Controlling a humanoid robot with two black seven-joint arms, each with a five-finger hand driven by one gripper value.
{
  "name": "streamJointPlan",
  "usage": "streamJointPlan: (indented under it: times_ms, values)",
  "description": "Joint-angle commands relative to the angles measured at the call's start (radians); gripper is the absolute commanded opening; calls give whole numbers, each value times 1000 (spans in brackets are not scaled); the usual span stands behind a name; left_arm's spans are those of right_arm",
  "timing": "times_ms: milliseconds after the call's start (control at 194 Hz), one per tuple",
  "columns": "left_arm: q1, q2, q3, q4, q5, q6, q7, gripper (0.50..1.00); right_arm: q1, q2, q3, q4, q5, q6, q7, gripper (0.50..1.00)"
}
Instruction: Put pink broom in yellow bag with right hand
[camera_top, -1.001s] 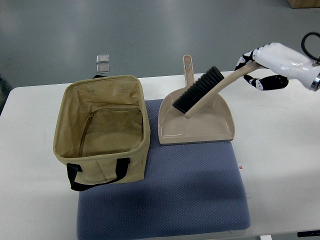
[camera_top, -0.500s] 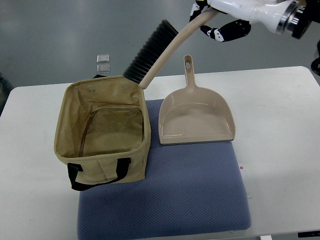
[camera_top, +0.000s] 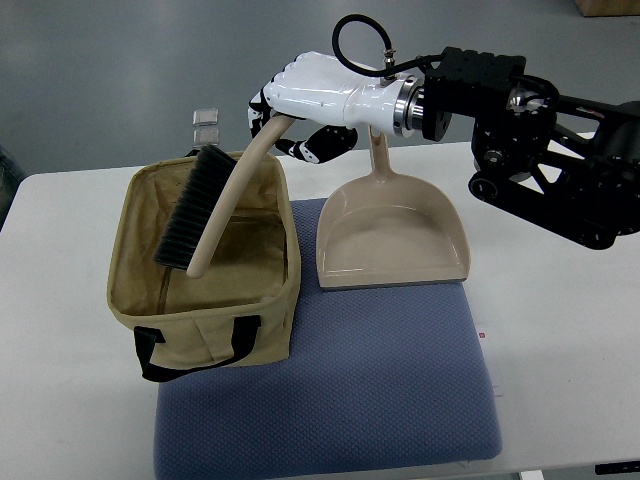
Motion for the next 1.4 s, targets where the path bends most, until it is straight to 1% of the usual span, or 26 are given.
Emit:
streamJointPlan:
  times_ms: [0,5,10,15,21,26,31,36,41,46,67,103,160,222,258,304,346,438,516,598,712,964,1093,1145,1269,1393]
  values:
    - [0,0,0,0,0,0,0,1000,0,14,-5,-18,1,-6,0,656]
    - [0,0,0,0,0,0,0,1000,0,14,-3,-19,1,-7,0,676]
    - [0,0,0,0,0,0,0,1000,0,14,-3,-19,1,-7,0,676]
    - [0,0,0,0,0,0,-1,1000,0,16,-3,-19,1,-7,0,692]
    - [0,0,0,0,0,0,-1,1000,0,16,-3,-19,1,-7,0,693]
    - [0,0,0,0,0,0,0,1000,-1,16,-3,-19,1,-7,0,705]
    - [0,0,0,0,0,0,0,1000,-1,16,-3,-19,1,-7,0,705]
    - [0,0,0,0,0,0,0,1000,-1,16,-3,-19,1,-7,0,719]
    - [0,0,0,0,0,0,0,1000,-1,16,-3,-19,1,-7,0,719]
    - [0,0,0,0,0,0,0,1000,-1,16,-3,-19,1,-9,0,733]
    - [0,0,0,0,0,0,0,1000,-1,16,-2,-21,3,-9,0,754]
    - [0,0,0,0,0,0,0,1000,-1,16,-2,-21,4,-9,1,768]
    - [0,0,0,0,0,-1,0,1000,0,14,0,-19,6,-9,1,821]
    - [0,0,0,0,0,0,-1,1000,-1,14,1,-19,7,-9,1,836]
    - [0,0,0,0,0,0,0,1000,-3,14,3,-21,10,-9,1,860]
    - [0,0,0,0,0,0,0,1000,-4,11,6,-19,12,-9,1,866]
    - [0,0,0,0,0,-1,0,1000,-6,2,11,-19,15,-9,1,883]
    - [0,0,0,0,0,0,0,1000,-12,-17,21,-19,23,-12,1,887]
    - [0,0,0,0,0,0,0,1000,-27,-60,44,-19,36,-21,6,887]
    - [0,0,0,0,0,0,-1,1000,-76,-95,99,-19,87,-32,9,887]
    - [0,0,0,0,0,0,0,1000,-165,-130,221,-28,213,-16,4,887]
    - [0,0,0,0,0,0,0,1000,-401,-135,540,-160,538,-24,-5,887]
    - [0,0,0,0,0,0,0,1000,-472,-127,615,-220,725,-35,-2,887]
    - [0,0,0,0,0,0,0,1000,-501,-124,627,-235,828,-52,0,887]
    - [0,0,0,0,0,0,0,1000,-547,-119,627,-238,1056,-131,0,889]
    - [0,0,0,0,0,0,0,1000,-584,-99,627,-243,1213,-157,7,889]
